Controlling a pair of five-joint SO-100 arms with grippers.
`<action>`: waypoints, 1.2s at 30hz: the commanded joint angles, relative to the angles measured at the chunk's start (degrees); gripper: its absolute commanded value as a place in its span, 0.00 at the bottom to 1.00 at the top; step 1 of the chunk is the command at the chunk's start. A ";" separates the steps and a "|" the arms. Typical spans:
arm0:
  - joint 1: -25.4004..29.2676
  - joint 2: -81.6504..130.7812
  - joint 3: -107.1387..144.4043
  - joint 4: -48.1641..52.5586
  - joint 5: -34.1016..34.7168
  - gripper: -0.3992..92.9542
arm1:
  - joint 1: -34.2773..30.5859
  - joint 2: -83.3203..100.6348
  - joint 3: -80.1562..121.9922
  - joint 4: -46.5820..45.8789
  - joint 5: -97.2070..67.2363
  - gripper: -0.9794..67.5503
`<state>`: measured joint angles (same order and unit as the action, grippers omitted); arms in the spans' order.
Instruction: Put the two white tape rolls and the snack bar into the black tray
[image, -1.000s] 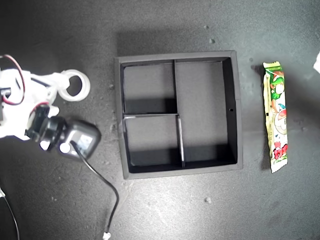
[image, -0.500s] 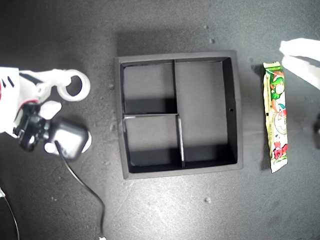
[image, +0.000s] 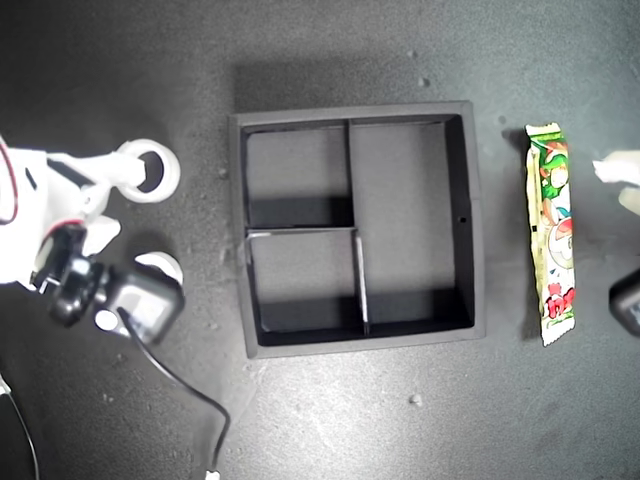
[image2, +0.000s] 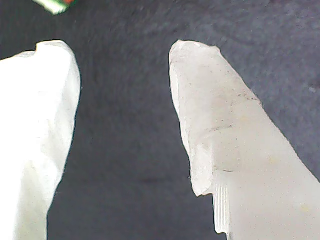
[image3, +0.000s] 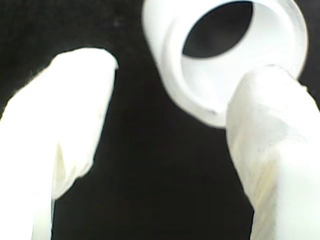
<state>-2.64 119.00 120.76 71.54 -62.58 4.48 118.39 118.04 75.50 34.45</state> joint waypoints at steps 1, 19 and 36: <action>0.53 -2.29 -3.96 0.62 0.35 0.19 | -3.34 -6.42 -5.10 1.58 -1.85 0.24; -0.62 1.76 1.14 -1.93 -0.70 0.20 | -8.79 -22.68 -11.34 -5.19 -6.68 0.34; -0.26 -3.34 -0.18 -3.69 0.97 0.20 | -6.33 -34.45 -7.03 -12.48 -8.44 0.33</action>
<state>-3.08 115.93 122.34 68.38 -62.14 -2.99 83.94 109.95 64.51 30.76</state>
